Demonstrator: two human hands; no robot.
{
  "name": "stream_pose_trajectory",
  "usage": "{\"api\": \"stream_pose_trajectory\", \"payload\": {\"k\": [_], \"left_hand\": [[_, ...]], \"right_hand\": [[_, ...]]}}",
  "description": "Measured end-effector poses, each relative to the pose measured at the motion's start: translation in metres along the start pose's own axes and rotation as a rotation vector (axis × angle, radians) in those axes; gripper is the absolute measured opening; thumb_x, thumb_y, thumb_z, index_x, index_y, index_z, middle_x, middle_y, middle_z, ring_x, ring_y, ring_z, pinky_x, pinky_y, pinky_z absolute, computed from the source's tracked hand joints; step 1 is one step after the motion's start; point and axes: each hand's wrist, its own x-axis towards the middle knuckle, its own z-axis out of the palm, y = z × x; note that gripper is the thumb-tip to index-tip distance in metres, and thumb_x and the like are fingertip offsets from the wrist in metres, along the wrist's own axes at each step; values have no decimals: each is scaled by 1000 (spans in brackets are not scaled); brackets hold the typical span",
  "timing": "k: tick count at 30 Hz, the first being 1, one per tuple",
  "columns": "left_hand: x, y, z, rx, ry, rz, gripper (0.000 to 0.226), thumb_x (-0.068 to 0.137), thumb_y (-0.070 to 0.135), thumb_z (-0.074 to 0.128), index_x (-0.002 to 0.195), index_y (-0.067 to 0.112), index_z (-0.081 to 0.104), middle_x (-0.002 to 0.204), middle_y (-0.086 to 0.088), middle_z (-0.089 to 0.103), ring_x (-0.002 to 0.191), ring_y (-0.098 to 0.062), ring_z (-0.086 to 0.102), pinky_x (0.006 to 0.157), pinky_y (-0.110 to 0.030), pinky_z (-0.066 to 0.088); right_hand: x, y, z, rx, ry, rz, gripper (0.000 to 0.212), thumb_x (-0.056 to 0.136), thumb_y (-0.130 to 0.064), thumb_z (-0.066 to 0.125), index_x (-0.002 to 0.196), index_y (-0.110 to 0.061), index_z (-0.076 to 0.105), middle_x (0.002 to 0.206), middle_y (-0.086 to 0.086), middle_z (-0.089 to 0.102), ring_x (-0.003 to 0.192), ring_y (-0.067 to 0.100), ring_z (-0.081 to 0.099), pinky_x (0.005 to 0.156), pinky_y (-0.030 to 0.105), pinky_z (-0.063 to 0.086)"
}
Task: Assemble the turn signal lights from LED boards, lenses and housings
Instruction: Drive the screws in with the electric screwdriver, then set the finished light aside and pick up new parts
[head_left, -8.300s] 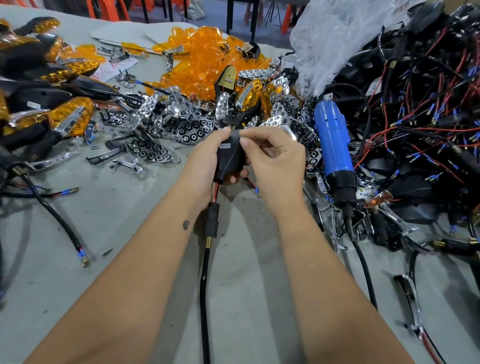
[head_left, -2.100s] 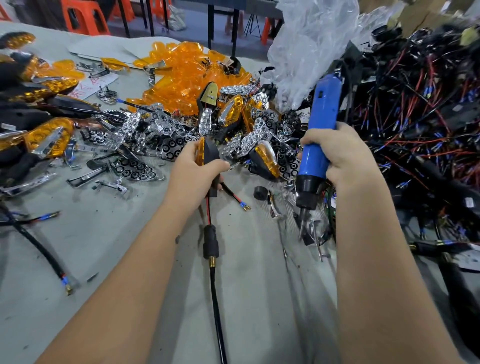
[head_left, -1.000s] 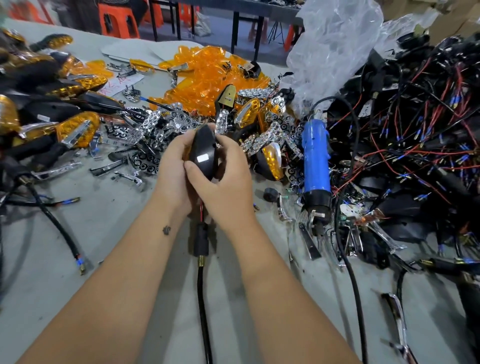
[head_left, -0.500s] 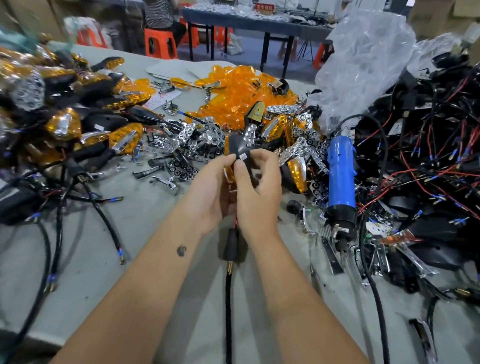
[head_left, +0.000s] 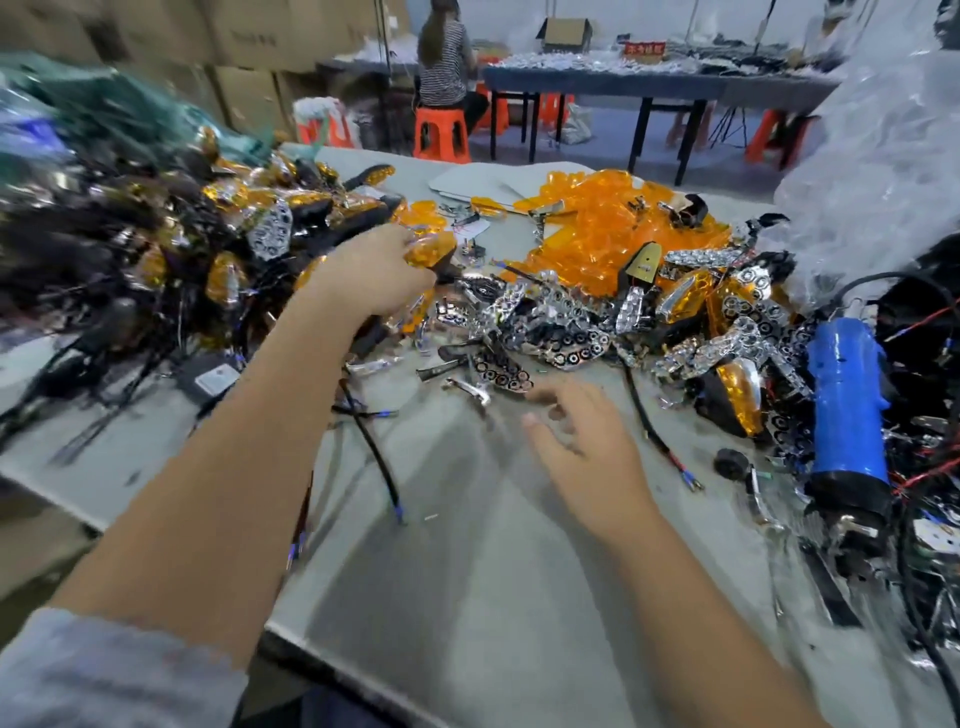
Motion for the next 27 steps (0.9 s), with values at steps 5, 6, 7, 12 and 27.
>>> {"api": "stream_pose_trajectory", "payload": {"k": [5, 6, 7, 12, 27], "left_hand": [[17, -31, 40, 304, 90, -91, 74, 98, 11, 47, 158, 26, 6, 157, -25, 19, 136, -49, 30, 108, -55, 29], [17, -36, 49, 339, 27, -111, 73, 100, 14, 44, 158, 29, 2, 162, -20, 11, 143, -46, 20, 114, -57, 19], [18, -41, 55, 362, -16, -124, 70, 102, 19, 40, 158, 31, 0, 165, -16, 5, 149, -42, 10, 118, -58, 9], [13, -28, 67, 237, 203, -102, 60, 100, 22, 38, 156, 30, 18, 166, -9, 3, 152, -32, -10, 114, -66, 0], [-88, 166, 141, -1013, 21, 262, 34, 88, -6, 44, 86, 15, 70, 84, 10, 67, 75, 8, 58, 71, -10, 44]], "right_hand": [[0, 1, 3, -126, -71, -39, 13, 94, -20, 62, 106, -16, 66, 101, -11, 57, 102, 12, 50, 87, 30, 42], [0, 1, 3, -133, -80, -50, 9, 94, -20, 62, 101, -17, 66, 97, -11, 56, 100, 12, 50, 86, 30, 41], [1, 1, 3, -128, -80, -56, 4, 94, -19, 62, 97, -18, 65, 94, -11, 56, 97, 12, 50, 85, 31, 42], [2, 3, 3, -114, -86, -32, 6, 94, -20, 60, 88, -20, 62, 88, -10, 57, 91, 13, 51, 83, 34, 44], [-12, 5, -86, -266, 215, 265, 15, 87, -12, 51, 76, -22, 54, 79, 0, 58, 76, 24, 51, 58, 36, 32]]}}
